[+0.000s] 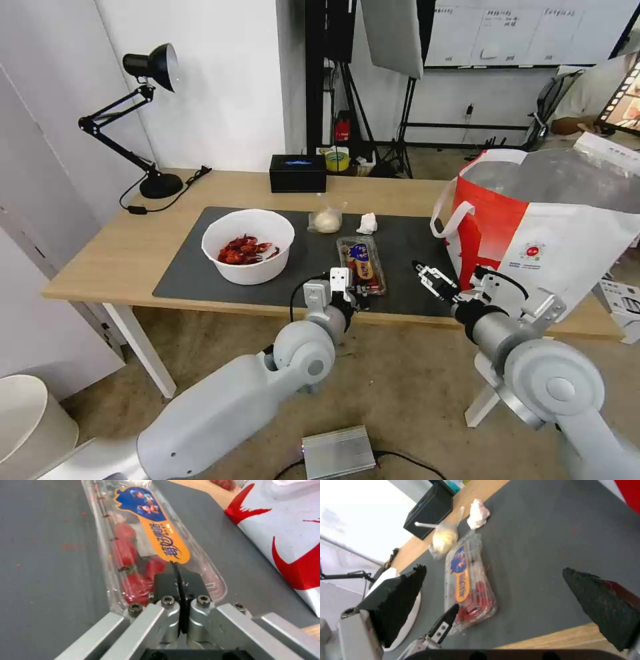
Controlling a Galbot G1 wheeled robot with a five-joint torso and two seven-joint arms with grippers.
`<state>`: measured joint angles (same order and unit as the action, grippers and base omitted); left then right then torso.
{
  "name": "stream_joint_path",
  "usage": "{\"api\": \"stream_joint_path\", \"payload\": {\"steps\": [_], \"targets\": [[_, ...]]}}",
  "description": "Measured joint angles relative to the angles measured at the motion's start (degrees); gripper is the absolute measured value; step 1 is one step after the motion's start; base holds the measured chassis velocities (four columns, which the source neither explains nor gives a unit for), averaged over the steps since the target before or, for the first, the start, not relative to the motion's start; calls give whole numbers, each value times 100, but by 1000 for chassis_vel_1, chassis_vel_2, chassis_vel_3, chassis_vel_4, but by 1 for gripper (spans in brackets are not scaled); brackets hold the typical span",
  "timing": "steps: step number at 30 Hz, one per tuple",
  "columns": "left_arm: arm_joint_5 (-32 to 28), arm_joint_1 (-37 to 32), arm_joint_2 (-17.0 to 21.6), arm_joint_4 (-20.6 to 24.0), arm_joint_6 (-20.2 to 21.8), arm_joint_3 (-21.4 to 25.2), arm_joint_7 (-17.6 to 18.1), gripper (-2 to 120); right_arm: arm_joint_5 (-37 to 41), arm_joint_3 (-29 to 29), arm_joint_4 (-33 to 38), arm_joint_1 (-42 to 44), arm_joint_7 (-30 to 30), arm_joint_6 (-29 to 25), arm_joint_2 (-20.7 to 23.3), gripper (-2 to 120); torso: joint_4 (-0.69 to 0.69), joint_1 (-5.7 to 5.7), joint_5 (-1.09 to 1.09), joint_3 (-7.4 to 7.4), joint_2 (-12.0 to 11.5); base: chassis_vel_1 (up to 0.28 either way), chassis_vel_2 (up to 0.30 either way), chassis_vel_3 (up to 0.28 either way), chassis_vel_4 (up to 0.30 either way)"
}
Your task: Pick up the trash from the table and place it into the takeout bag.
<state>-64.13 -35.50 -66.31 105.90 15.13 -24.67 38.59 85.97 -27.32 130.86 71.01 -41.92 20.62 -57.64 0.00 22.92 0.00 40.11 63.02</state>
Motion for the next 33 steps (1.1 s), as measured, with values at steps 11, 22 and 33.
{"api": "stream_joint_path", "payload": {"steps": [11, 22, 33], "targets": [[32, -17, 7, -90, 5, 27, 83, 0, 307, -35, -99, -221, -17, 34, -89, 100, 0, 0, 0, 0, 0, 0, 0, 0, 0], [44, -7, 5, -120, 14, 45, 174, 0, 472, -38, -224, -430, -55, 65, -160, 100, 0, 0, 0, 0, 0, 0, 0, 0, 0], [133, -57, 19, -177, 15, 82, 219, 0, 805, 13, -616, -908, -177, 322, -321, 100, 0, 0, 0, 0, 0, 0, 0, 0, 0]]}}
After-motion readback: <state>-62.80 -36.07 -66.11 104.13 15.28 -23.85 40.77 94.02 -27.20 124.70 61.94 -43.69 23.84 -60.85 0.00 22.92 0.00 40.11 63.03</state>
